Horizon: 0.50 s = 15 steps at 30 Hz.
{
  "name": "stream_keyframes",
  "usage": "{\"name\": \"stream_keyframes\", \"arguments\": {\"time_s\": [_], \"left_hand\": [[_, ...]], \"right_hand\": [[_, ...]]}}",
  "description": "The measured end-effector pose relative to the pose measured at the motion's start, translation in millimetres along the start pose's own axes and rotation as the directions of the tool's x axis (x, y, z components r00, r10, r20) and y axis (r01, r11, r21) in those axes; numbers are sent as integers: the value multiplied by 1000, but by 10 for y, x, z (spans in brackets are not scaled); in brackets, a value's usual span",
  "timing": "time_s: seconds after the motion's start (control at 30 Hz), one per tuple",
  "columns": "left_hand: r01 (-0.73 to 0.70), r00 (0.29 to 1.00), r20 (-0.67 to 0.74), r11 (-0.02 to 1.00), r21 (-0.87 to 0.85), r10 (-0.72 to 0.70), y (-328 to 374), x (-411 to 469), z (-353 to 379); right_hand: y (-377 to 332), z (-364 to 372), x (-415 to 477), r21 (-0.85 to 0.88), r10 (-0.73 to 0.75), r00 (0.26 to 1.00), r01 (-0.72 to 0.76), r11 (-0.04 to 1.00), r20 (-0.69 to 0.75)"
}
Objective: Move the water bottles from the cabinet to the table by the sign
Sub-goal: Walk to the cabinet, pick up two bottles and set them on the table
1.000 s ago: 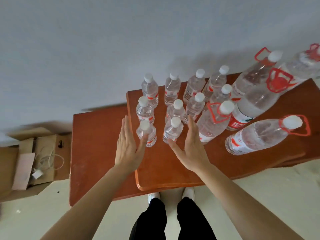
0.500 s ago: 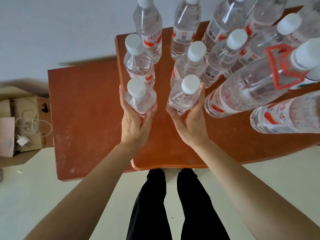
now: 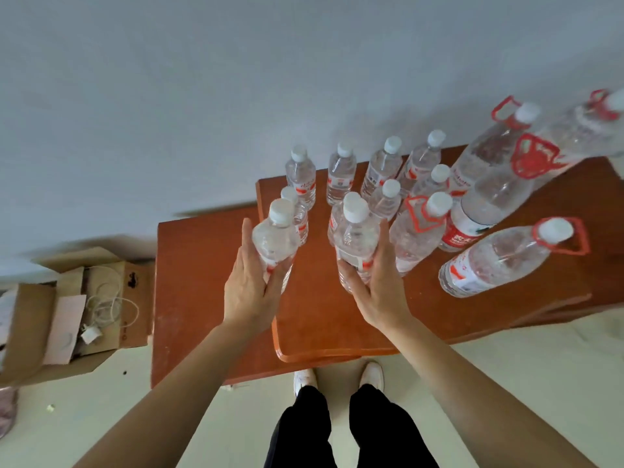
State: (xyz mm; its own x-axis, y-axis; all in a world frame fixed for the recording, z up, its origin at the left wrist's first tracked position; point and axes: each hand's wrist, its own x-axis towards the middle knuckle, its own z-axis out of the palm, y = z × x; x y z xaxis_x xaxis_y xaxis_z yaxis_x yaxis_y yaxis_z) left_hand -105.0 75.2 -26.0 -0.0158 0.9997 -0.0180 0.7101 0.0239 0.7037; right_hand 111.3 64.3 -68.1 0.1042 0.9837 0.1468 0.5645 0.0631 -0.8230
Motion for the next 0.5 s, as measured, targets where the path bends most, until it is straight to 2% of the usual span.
{"name": "stream_keyframes", "arguments": {"time_s": [0.17, 0.27, 0.33, 0.43, 0.5], "left_hand": [[-172, 962, -197, 981, 89, 186, 493, 218, -626], [-260, 908, -293, 951, 170, 300, 700, 212, -1012], [-302, 841, -365, 906, 295, 399, 747, 110, -1363], [-260, 738, -461, 838, 479, 492, 670, -3, -1733], [-164, 685, -526, 810, 563, 504, 559, -270, -1996]], "right_hand": [[-771, -477, 245, -146, -171, 973, 149, 978, -154], [-1152, -734, 379, -248, -272, 941, 220, 943, -201], [-1472, -850, 444, -327, -369, 904, 289, 900, -218], [-1839, -927, 569, -373, -459, 864, 364, 854, -207], [-2129, -875, 558, -366, -532, 834, 453, 813, -149]]}}
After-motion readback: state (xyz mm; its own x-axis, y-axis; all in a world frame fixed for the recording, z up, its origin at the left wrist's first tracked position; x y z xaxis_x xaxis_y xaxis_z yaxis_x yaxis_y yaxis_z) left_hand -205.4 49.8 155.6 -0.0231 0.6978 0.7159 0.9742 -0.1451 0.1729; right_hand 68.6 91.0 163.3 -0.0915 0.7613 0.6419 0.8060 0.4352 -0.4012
